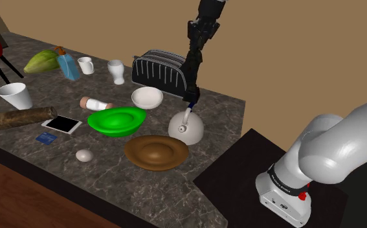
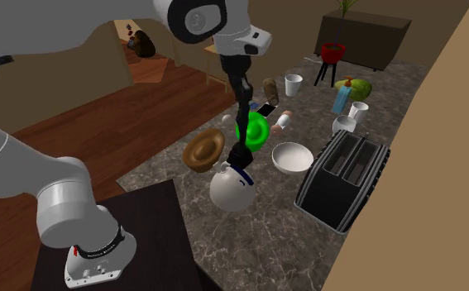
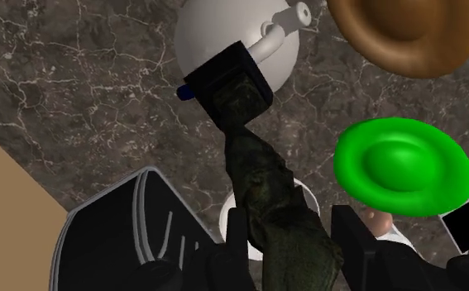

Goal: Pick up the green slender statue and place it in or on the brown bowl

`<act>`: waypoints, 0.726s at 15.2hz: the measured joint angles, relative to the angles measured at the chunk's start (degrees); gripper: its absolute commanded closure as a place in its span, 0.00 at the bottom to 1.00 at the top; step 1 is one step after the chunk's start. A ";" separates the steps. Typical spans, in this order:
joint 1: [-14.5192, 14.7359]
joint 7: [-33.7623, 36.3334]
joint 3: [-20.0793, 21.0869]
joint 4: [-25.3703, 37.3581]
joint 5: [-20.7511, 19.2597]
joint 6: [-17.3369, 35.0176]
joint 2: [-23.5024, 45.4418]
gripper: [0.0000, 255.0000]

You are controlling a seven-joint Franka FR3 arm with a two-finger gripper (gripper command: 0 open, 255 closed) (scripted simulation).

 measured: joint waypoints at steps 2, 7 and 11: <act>0.91 2.80 1.92 -0.69 0.02 -0.14 -0.98 1.00; 3.16 9.85 6.79 0.40 0.25 -2.12 -2.19 1.00; 4.78 15.06 10.40 2.35 0.41 -3.83 -2.16 1.00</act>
